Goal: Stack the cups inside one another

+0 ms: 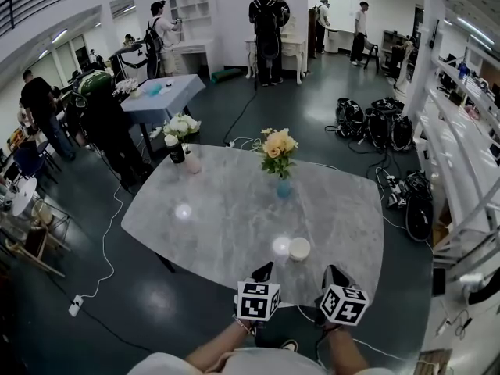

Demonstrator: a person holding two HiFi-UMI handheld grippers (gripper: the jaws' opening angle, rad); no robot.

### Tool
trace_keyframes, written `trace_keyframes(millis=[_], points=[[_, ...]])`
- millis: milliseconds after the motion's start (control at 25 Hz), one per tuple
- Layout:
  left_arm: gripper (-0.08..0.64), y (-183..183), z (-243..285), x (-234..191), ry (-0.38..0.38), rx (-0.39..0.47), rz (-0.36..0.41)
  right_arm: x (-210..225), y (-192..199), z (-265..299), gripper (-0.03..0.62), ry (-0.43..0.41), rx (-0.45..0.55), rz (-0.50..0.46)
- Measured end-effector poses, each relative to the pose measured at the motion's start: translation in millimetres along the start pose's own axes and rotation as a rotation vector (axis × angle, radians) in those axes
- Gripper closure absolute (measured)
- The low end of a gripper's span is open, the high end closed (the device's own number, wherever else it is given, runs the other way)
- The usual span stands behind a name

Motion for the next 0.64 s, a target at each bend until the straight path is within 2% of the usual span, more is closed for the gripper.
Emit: trace_keyframes(millis=[640], points=[[0.565,8,10,2,0.018,-0.021,0.016,9,17,0,0.584,0.027,-0.038,0.021]])
Point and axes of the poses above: the fingertips, and each gripper's own axes: z forward along the fingers, x to its right, y out of its underside, the point moved 2 cm from there along -z, backward along the fingers, and after that the axes turned 4 degrees about -z, right-handed, at the moved point
